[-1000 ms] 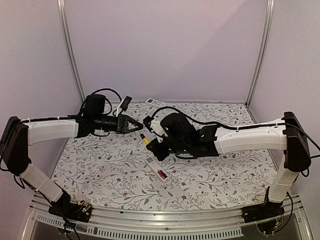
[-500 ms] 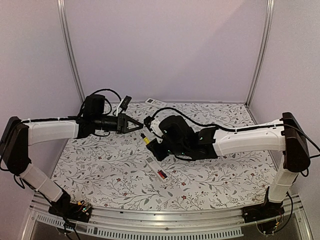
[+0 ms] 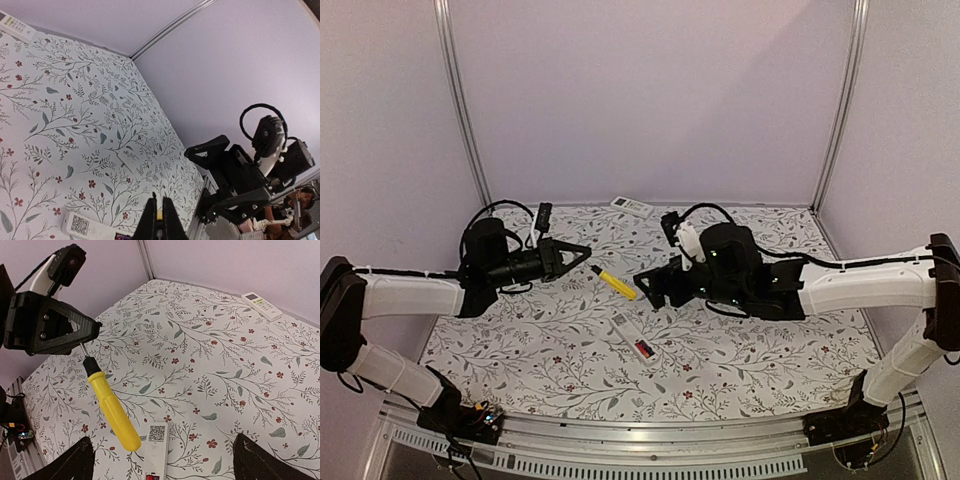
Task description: Unload the batteries from the remote control
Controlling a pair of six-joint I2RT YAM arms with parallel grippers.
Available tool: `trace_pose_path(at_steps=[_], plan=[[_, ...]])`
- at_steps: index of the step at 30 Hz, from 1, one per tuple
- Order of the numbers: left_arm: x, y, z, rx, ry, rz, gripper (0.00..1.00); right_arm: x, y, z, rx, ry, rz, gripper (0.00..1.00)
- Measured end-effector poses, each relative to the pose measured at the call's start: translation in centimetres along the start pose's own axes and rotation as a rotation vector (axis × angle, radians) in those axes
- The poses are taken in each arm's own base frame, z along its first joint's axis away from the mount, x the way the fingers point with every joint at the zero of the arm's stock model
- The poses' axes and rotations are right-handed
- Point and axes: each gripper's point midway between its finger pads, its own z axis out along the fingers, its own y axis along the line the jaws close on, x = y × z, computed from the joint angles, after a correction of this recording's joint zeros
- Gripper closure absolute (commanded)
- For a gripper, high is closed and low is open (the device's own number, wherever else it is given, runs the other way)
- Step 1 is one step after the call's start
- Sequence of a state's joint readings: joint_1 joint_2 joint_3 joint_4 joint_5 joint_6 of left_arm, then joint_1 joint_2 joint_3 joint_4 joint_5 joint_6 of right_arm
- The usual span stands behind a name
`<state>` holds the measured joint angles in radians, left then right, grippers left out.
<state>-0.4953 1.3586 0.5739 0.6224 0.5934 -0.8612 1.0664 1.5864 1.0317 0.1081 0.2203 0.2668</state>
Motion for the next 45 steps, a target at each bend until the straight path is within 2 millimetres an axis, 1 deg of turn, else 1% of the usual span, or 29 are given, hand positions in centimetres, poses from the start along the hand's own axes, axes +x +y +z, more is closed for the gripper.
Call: trace_pose_path(at_steps=[2,5,8,11,13,17,20,23,27,30,35,38,40,43,44,45], plan=[[-0.5,-1.2,-0.2,0.034,-0.037,0.019,1.00,-1.5,-0.8,-1.6,-0.041,-0.065,0.070,0.02],[-0.9,-3.0,-0.8,0.100,-0.086,0.052,1.00,-3.2,-1.5,-4.0,-0.131,-0.169,0.185,0.01],[-0.8,-4.4,-1.5,0.159,-0.114,0.078,1.00,-3.6,-1.1,-5.3,-0.230,-0.223,0.269,0.01],[-0.6,-5.9,-1.8,0.222,-0.121,0.101,1.00,-3.3,0.5,-5.6,-0.350,-0.223,0.324,0.03],[-0.4,-7.2,-2.0,0.274,-0.126,0.123,1.00,-3.3,1.6,-5.5,-0.424,-0.219,0.355,0.05],[0.1,-9.6,-2.6,0.370,-0.135,0.163,1.00,-3.0,3.3,-4.9,-0.542,-0.204,0.408,0.08],[0.3,-10.7,-2.9,0.412,-0.146,0.184,1.00,-2.0,4.5,-4.1,-0.602,-0.169,0.438,0.12],[0.3,-11.3,-3.1,0.437,-0.153,0.199,1.00,-1.7,5.8,-3.8,-0.653,-0.149,0.445,0.20],[0.4,-11.8,-3.3,0.454,-0.157,0.208,1.00,-2.5,7.2,-4.1,-0.720,-0.161,0.451,0.31],[0.6,-11.8,-3.3,0.457,-0.156,0.209,1.00,-2.9,7.7,-4.3,-0.750,-0.172,0.456,0.39],[0.7,-11.9,-3.4,0.461,-0.156,0.212,1.00,-3.5,8.1,-4.6,-0.782,-0.188,0.469,0.48],[0.8,-11.9,-3.4,0.462,-0.156,0.216,1.00,-3.6,8.4,-4.8,-0.797,-0.189,0.474,0.59],[0.8,-11.8,-3.4,0.460,-0.156,0.218,1.00,-3.5,8.6,-4.8,-0.805,-0.184,0.482,0.72],[1.0,-11.7,-3.4,0.456,-0.156,0.218,1.00,-3.8,8.6,-5.0,-0.812,-0.194,0.488,0.89],[1.0,-11.6,-3.4,0.454,-0.155,0.218,0.94,-3.9,8.6,-5.0,-0.813,-0.199,0.485,0.93],[1.0,-11.6,-3.4,0.450,-0.157,0.218,0.82,-3.9,8.6,-5.1,-0.815,-0.202,0.485,0.97]])
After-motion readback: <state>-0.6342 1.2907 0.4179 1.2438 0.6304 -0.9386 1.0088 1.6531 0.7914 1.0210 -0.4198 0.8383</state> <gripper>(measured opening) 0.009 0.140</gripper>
